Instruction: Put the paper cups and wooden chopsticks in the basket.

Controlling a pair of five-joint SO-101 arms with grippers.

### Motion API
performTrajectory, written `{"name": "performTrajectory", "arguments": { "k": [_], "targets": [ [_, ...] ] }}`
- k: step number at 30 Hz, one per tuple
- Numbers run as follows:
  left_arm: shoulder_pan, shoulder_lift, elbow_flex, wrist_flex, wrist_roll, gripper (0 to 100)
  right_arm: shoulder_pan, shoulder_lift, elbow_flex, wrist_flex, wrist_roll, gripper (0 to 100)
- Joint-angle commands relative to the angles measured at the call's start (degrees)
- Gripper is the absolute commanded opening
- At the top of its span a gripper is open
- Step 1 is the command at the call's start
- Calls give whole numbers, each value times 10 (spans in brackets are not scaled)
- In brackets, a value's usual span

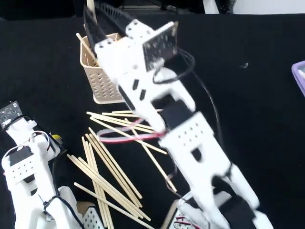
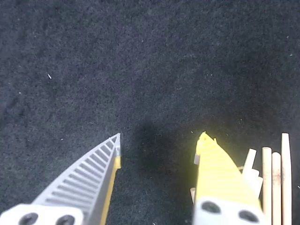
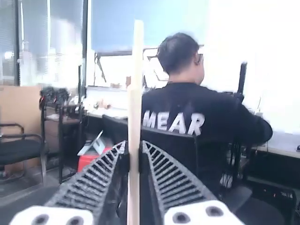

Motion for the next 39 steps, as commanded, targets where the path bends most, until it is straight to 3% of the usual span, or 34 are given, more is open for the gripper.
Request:
{"name": "performTrajectory", "arguments": {
  "k": [1,8,13,20,24,27,30,33,36,39],
  "targets": [
    [-3,-7,-10,-8,2,259,12,70,-98,-24,6,11],
    [-5,-7,-10,-7,2,259,33,187,-140,-15,6,11],
    [-4,-7,-10,-7,2,259,40,187,-108,71,6,14],
    [-5,-7,-10,-7,2,259,35,145,-140,230,2,184],
    [-5,-7,-10,-7,2,259,22,58,-172,351,5,164],
    [-5,-7,-10,-7,2,259,11,-24,-160,502,5,132],
    [-4,-7,-10,-7,2,259,-30,-98,-101,651,4,116],
    [-3,-7,-10,-7,2,259,-100,-162,22,724,5,117],
    [-4,-7,-11,-7,2,259,-156,-213,198,692,1,132],
    [-4,-7,-11,-7,2,259,-196,-240,400,566,1,208]
  ]
}}
